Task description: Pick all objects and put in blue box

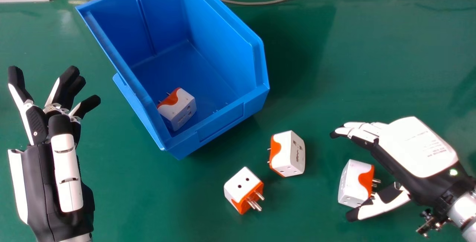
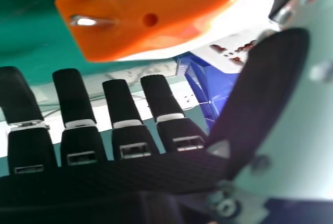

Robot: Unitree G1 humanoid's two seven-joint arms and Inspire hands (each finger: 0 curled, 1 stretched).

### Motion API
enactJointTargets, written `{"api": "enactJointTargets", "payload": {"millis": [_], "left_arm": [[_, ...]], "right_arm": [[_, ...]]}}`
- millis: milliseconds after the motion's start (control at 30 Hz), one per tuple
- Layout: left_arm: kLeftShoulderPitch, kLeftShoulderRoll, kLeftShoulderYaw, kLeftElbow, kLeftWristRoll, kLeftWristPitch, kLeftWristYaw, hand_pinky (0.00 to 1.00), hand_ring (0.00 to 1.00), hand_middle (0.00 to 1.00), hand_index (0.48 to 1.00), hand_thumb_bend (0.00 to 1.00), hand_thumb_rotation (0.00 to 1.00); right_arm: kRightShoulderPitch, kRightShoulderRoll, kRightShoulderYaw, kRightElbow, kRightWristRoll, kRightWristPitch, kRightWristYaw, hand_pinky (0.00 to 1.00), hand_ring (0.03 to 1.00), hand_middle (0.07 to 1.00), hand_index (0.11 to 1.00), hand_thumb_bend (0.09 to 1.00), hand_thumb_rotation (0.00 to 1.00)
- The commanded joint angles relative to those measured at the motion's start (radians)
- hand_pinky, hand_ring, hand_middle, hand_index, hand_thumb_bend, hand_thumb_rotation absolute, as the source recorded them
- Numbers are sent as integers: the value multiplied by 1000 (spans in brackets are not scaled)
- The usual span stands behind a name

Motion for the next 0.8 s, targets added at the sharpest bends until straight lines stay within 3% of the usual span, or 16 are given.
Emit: {"api": "enactJointTargets", "payload": {"millis": [0, 100, 133, 167, 233, 367, 633, 767], "left_arm": [[2, -2, 6, -20, 11, -7, 7, 773, 880, 877, 869, 432, 905], [3, -3, 10, -21, 24, -9, 16, 771, 878, 876, 867, 433, 905], [4, -3, 10, -23, 24, -9, 16, 771, 878, 876, 867, 433, 905], [5, -2, 10, -24, 20, -8, 16, 771, 879, 876, 867, 432, 905], [6, -1, 9, -23, 15, -8, 15, 772, 879, 876, 867, 432, 905], [7, 4, 4, -21, 1, -13, 6, 776, 879, 875, 867, 433, 905], [6, 3, 18, -14, 22, -18, 14, 779, 879, 874, 865, 414, 912], [12, -2, 17, -26, 25, -10, 18, 779, 877, 871, 865, 420, 911]], "right_arm": [[-29, 5, -7, 7, 37, -26, -28, 264, 339, 426, 447, 1000, 97], [-37, 8, -10, 27, 47, -54, -40, 256, 320, 406, 423, 1000, 84], [-42, 10, -9, 37, 48, -66, -50, 258, 318, 402, 450, 764, 111], [-45, 11, -6, 46, 46, -74, -60, 257, 314, 397, 459, 674, 122], [-51, 12, -3, 58, 42, -85, -73, 260, 311, 442, 481, 565, 42], [-58, 8, 4, 63, 34, -87, -72, 264, 313, 465, 487, 529, 4], [-55, -4, -6, 44, 72, -94, -16, 275, 325, 476, 477, 527, 0], [-47, -8, -15, 29, 97, -91, 17, 273, 324, 477, 476, 527, 0]]}}
